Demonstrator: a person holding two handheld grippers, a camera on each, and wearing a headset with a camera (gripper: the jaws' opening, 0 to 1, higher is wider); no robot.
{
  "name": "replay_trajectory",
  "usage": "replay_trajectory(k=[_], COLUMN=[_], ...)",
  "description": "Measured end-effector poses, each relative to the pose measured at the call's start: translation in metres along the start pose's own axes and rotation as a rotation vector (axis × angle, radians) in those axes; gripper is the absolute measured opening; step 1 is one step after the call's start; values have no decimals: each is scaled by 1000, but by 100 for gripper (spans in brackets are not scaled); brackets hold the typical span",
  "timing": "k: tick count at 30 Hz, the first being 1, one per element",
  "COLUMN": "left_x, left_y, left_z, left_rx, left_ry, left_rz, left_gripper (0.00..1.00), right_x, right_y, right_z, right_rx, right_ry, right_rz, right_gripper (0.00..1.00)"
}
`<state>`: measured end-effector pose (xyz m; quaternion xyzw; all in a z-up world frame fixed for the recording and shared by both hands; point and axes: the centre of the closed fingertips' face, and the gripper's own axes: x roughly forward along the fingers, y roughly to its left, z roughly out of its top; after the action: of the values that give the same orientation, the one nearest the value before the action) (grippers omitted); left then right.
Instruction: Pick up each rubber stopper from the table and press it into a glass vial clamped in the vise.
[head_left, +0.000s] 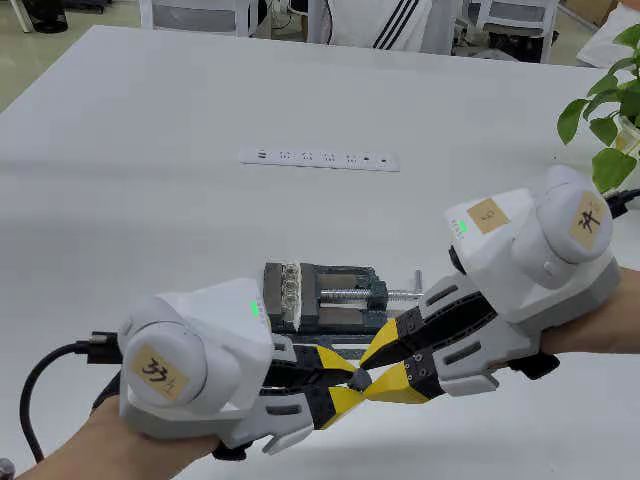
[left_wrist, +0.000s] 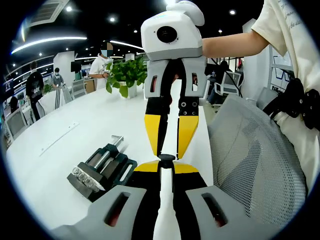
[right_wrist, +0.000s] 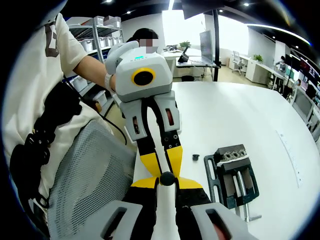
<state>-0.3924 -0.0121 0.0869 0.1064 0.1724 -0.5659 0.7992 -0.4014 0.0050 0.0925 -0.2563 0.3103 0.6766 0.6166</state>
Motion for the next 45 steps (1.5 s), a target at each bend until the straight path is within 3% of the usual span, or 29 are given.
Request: replay_trajectory(k=[22,29,45], left_x=[-2,-1,-3], left_y=[-1,-3,1], left_z=[0,1,5], left_rx=[-14,27,54], left_ry=[-3,-3,-34], left_rz=[-6,-5,3], left_gripper=[4,4,4], right_x=[0,-1,-6], right_y=[0,0,-2], right_z=[-2,-4,1], right_rx=[-94,-90,-56], right_ry=[42,43,14], right_rz=[-25,-13,-4], right_gripper=[8,8,7])
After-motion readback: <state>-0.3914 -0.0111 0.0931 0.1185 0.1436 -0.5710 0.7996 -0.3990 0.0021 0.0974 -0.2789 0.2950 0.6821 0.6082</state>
